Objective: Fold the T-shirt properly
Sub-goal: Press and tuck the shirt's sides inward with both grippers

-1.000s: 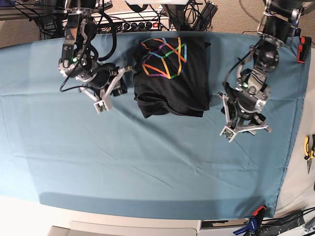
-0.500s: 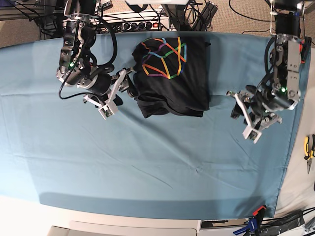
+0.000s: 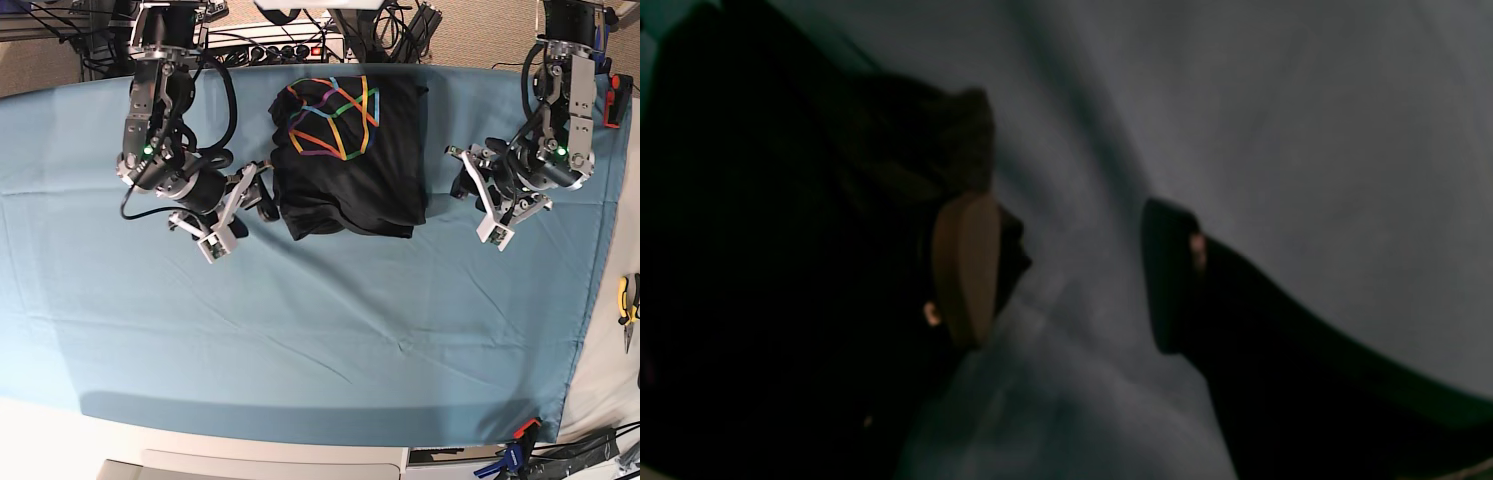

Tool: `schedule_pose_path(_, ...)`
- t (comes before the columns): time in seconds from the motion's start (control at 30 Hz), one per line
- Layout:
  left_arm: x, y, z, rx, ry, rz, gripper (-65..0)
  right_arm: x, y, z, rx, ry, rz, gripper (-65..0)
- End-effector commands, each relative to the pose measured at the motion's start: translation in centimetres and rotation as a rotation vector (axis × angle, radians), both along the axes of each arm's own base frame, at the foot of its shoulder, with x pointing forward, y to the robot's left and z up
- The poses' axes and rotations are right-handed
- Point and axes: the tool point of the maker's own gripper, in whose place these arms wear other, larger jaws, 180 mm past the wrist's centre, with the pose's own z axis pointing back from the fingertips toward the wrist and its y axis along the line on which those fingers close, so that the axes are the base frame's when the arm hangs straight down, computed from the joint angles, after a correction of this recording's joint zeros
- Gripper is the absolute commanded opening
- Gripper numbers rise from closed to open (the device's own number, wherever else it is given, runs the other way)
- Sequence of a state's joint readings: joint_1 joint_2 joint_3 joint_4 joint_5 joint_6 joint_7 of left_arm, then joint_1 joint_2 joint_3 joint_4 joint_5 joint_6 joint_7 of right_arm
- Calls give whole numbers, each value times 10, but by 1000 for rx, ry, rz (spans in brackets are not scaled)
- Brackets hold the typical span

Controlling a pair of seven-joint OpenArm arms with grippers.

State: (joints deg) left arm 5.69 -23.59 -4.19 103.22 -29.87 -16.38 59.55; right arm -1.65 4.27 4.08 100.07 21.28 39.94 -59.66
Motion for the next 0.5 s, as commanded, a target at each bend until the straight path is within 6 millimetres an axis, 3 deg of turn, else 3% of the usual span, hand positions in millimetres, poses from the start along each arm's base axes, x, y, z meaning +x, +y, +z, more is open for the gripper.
schedule_pose_path(0.0, 9, 0, 12, -10, -46, -4, -393, 10, 7, 13, 26, -44, 17, -310)
schedule_pose_path(0.27, 9, -2, 10, -5, -47, -1, -393, -2, 47, 1, 18, 11, 150, -310)
schedule_pose_path(0.47, 9, -1, 10, 0, -48, -1, -393, -11, 66, 9, 134, 44, 192, -310)
